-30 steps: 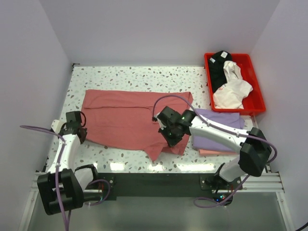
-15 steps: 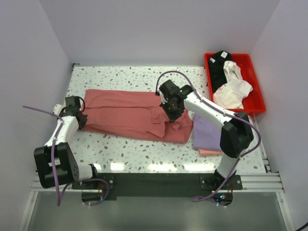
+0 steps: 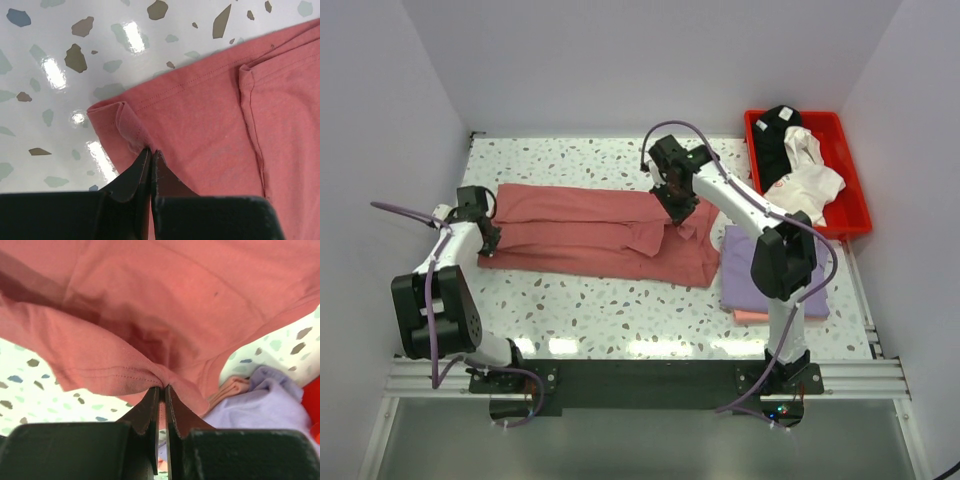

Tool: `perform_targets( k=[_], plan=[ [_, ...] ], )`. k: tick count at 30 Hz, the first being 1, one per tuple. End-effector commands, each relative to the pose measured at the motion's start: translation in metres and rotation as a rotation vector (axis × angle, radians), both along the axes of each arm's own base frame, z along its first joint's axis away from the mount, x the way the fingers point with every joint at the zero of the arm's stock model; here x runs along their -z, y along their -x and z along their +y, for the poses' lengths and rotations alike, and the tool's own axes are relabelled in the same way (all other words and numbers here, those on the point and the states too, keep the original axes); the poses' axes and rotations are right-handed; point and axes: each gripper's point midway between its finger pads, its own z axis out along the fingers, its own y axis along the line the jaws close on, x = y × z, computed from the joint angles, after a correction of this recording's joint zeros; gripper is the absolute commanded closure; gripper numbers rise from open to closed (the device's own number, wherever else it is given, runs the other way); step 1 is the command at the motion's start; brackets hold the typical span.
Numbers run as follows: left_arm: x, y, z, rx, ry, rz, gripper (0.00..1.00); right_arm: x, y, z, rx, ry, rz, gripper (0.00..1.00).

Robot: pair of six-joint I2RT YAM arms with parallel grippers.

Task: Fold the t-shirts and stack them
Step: Fold the tshirt

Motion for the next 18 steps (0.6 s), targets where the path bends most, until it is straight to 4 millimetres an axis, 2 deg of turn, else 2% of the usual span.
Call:
perform_targets(
  k=[1,7,10,12,14,15,16,18],
  plan=[
    [-0.015,-0.021,0.016,-0.034,-0.062,-0.048,1.0,-0.015,-0.018,-0.011,-0.021,0.04,-0.032,0.93],
    [-0.008,-0.032,0.02,-0.035,-0.065,-0.007,1.0,-0.005,-0.041,-0.013,-0.04,0.058,-0.017,0.89],
    [-0.001,-0.037,0.022,-0.033,-0.069,0.007,1.0,0.008,-0.058,-0.008,-0.126,0.08,-0.034,0.89],
    [0.0,-0.042,0.024,-0.031,-0.069,0.008,0.99,0.006,-0.07,-0.006,-0.162,0.092,-0.068,0.89],
    [0.006,-0.045,0.024,-0.028,-0.064,0.027,0.93,0.011,-0.087,-0.001,-0.236,0.107,-0.113,0.89],
    [0.007,-0.045,0.024,-0.026,-0.063,0.03,0.81,0.009,-0.098,0.004,-0.253,0.105,-0.154,0.89],
    [0.008,-0.045,0.025,-0.03,-0.066,0.036,0.69,0.016,-0.104,0.004,-0.282,0.123,-0.158,0.88],
    [0.007,-0.043,0.026,-0.034,-0.071,0.036,0.42,0.015,-0.114,0.008,-0.317,0.127,-0.189,0.86]
  ],
)
